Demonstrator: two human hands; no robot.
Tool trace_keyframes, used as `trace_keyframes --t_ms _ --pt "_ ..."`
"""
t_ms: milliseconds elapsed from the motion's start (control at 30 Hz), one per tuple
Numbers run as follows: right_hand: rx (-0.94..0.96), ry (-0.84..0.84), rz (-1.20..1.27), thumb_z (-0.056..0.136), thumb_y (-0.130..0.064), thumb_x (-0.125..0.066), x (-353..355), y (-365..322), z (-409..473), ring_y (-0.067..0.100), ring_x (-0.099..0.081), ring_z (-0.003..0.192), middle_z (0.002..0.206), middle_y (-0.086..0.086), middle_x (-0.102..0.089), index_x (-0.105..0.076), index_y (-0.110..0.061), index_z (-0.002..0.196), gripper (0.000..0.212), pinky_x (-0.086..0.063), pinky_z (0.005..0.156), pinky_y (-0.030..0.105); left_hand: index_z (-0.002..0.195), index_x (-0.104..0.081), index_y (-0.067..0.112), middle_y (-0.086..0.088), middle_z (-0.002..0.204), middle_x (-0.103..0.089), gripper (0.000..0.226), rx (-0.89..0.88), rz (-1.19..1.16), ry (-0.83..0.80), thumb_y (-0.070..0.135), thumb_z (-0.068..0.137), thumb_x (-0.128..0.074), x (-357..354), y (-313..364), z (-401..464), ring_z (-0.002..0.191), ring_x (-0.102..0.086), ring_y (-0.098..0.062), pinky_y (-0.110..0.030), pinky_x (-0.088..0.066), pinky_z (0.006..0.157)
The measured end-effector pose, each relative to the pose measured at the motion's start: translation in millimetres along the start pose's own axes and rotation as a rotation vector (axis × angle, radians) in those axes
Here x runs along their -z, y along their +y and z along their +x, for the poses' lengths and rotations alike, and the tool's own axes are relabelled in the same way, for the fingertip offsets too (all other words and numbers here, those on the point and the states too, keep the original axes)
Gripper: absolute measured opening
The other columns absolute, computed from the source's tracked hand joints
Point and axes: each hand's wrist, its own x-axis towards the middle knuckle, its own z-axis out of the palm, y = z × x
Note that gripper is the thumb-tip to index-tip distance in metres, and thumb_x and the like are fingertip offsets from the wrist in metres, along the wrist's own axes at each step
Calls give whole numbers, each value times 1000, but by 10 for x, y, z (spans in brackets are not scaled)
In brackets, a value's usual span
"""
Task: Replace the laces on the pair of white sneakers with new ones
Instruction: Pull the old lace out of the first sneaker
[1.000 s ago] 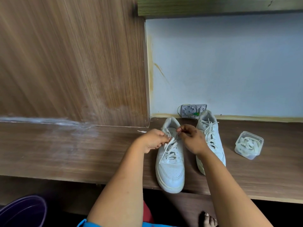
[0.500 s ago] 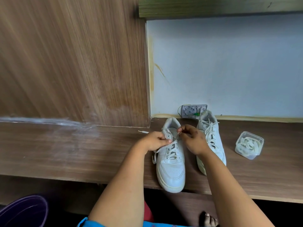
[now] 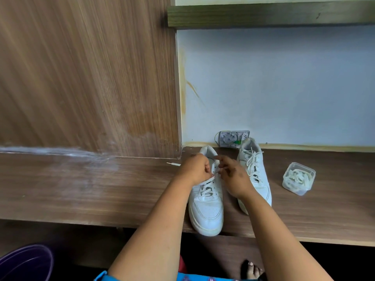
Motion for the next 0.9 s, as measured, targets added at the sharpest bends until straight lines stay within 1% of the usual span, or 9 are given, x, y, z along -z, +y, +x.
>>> trace_keyframes --t_ms 100,167,267,433,600,667,767,800,900 --pt "50 -76 -79 91 4 -44 -46 16 -19 16 -51 87 99 6 -48 -59 -23 130 49 -36 76 16 76 -69 7 -9 83 -64 8 -16 -21 -19 12 82 -66 32 59 -42 74 -58 -20 -22 -39 64" --pt "36 -60 -88 91 3 -44 -65 47 -13 17 -51 84 98 6 -49 -60 -24 128 49 -37 74 16 65 -63 8 -8 68 -56 17 75 -289 -28 12 82 -63 62 -37 -45 63 -49 -16 -25 -34 61" --pt "23 -32 -69 93 -5 -49 -66 100 -24 18 -55 84 99 6 -53 -60 -26 128 42 -41 81 20 58 -61 19 7 59 -56 25 275 -697 56 15 83 -59 118 -257 -24 66 -48 -11 -27 -35 67" --pt "-8 -51 -56 94 -21 -57 -76 102 -17 4 -52 75 100 4 -50 -56 -29 129 36 -44 81 23 65 -67 16 10 57 -51 25 71 -250 22 35 77 -77 73 -130 -4 54 -46 -3 -21 -34 52" --pt "-43 -63 -52 92 -22 -58 -85 105 -4 18 -58 83 101 4 -48 -55 -30 130 38 -47 84 27 68 -68 12 11 54 -49 13 10 -105 -105 17 79 -72 -55 35 19 49 -43 -1 -18 -31 50" --pt "-51 -62 -48 92 -20 -57 -74 115 -9 19 -58 84 102 4 -48 -54 -29 130 39 -47 84 29 61 -63 13 7 55 -49 20 86 -330 -103 12 81 -67 -45 77 -16 50 -42 -3 -19 -32 51" --pt "-43 -47 -38 93 -21 -58 -49 151 -24 15 -54 81 102 5 -50 -54 -29 130 38 -42 82 23 56 -56 11 2 56 -50 28 203 -982 -35 1 82 -54 190 -32 -65 56 -39 -11 -26 -30 57" --pt "-37 -47 -35 93 -22 -59 -49 157 -30 14 -54 82 100 4 -50 -54 -30 129 38 -41 82 22 57 -56 10 1 58 -52 24 217 -1032 3 4 81 -53 262 -75 -69 58 -39 -12 -27 -31 57" --pt "-17 -41 -25 91 -22 -60 -80 155 -26 11 -53 83 99 5 -52 -56 -31 127 37 -44 85 24 64 -65 12 2 70 -58 21 224 -553 46 26 80 -65 252 -66 -67 68 -50 -12 -27 -35 64"
